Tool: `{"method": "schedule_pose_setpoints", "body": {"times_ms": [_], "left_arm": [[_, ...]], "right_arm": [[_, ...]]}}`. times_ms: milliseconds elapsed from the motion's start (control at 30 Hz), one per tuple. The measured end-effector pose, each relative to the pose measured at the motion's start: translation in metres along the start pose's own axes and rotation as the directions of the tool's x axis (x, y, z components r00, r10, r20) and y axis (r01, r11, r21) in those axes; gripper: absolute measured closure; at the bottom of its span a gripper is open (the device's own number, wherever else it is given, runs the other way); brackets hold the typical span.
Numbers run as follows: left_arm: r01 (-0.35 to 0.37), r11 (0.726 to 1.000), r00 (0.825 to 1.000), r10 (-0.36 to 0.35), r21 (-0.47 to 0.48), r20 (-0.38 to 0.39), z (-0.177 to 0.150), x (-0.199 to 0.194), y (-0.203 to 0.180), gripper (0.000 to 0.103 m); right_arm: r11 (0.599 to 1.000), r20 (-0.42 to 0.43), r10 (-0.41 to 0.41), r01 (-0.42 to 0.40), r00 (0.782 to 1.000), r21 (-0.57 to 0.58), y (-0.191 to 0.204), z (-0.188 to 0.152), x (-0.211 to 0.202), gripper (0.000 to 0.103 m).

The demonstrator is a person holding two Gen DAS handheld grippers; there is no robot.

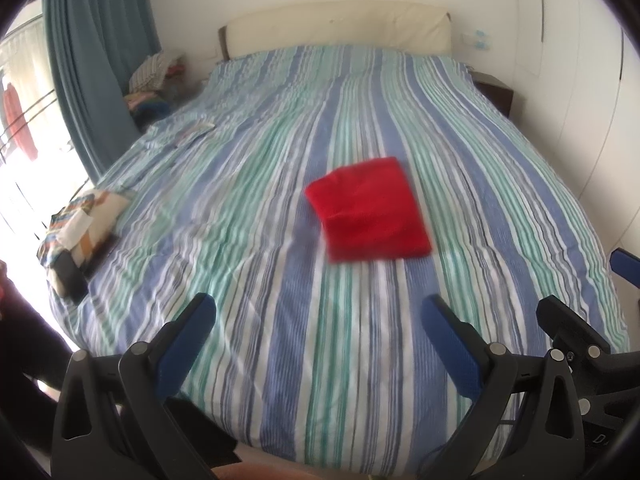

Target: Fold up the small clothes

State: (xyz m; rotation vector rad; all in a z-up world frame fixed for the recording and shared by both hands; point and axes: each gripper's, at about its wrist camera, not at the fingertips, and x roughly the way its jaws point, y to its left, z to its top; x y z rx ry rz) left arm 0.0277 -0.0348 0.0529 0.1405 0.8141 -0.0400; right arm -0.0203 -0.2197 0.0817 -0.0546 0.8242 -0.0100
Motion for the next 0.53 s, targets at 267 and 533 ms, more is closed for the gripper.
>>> {"method": "schedule_pose_setpoints", "body": {"times_ms": [267,533], "left_arm": [[0.002,1.0,1.0,-0.002,0.004,0.001,-0.0007,0.0,-0.0021,0.0],[0.008,1.0,1.0,-0.008,-0.012,0.021,-0.001,-0.0053,-0.0001,0.0]], "right_arm": [[1.0,-0.001,-0.006,0.006,1.0,0.001,-0.0017,-0.0002,0.0008,0.001],[1.0,0.002,-0.011,0.011,1.0,0.003,-0.0027,-0.0011,0.001,0.001]]}}
